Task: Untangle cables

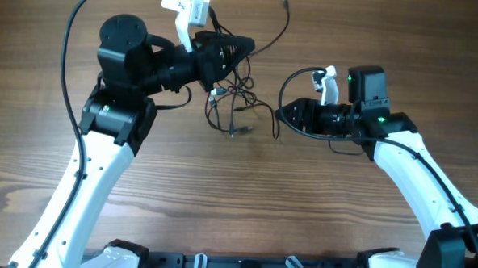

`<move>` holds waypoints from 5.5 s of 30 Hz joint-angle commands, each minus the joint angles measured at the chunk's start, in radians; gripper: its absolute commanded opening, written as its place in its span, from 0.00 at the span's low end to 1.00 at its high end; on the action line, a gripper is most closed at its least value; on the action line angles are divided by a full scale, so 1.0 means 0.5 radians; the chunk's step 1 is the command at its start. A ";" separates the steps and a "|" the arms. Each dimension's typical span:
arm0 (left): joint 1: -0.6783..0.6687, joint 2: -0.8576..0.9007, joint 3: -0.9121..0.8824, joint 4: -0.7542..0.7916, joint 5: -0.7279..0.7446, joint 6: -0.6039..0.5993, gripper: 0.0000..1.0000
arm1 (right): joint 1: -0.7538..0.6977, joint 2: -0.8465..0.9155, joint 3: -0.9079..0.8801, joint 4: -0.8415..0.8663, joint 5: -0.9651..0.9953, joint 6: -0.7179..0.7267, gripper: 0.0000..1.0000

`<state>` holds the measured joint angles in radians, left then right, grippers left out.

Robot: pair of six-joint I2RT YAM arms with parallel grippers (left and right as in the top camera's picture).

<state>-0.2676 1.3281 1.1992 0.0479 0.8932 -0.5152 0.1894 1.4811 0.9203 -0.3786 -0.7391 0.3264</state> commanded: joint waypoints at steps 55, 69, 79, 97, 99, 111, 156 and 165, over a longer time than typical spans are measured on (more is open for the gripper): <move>0.068 0.208 0.024 -1.629 -1.362 0.238 0.04 | -1.696 -0.318 0.718 -0.117 1.319 0.081 0.04; 0.045 0.232 0.024 -1.607 -1.361 0.238 0.04 | -1.696 -0.144 1.082 -0.770 1.373 0.079 0.04; 0.045 0.232 0.024 -1.613 -1.361 0.237 0.04 | -1.696 0.278 1.060 -0.677 0.538 -0.227 0.55; -0.089 0.236 0.024 -1.234 -0.623 0.449 0.52 | -1.173 0.278 1.057 -1.254 0.392 -0.524 0.78; -0.089 0.236 0.024 -1.440 -1.044 0.448 0.67 | -0.986 0.278 1.057 -1.275 0.392 -0.549 0.78; 0.072 0.236 0.024 -1.724 -1.947 0.144 0.67 | 0.064 0.512 1.049 -1.360 0.599 -0.562 0.78; 0.267 0.240 0.024 -1.747 -1.465 0.012 0.75 | -0.380 0.071 1.564 -1.173 0.745 0.040 0.04; -0.174 0.606 0.024 -1.594 -1.360 0.201 0.88 | -0.380 0.107 1.551 -1.321 0.998 -0.127 0.04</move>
<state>-0.2840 1.5566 1.2064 -0.7738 0.1822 -0.4717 0.0029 1.5326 1.6962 -1.0519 -0.2699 0.3077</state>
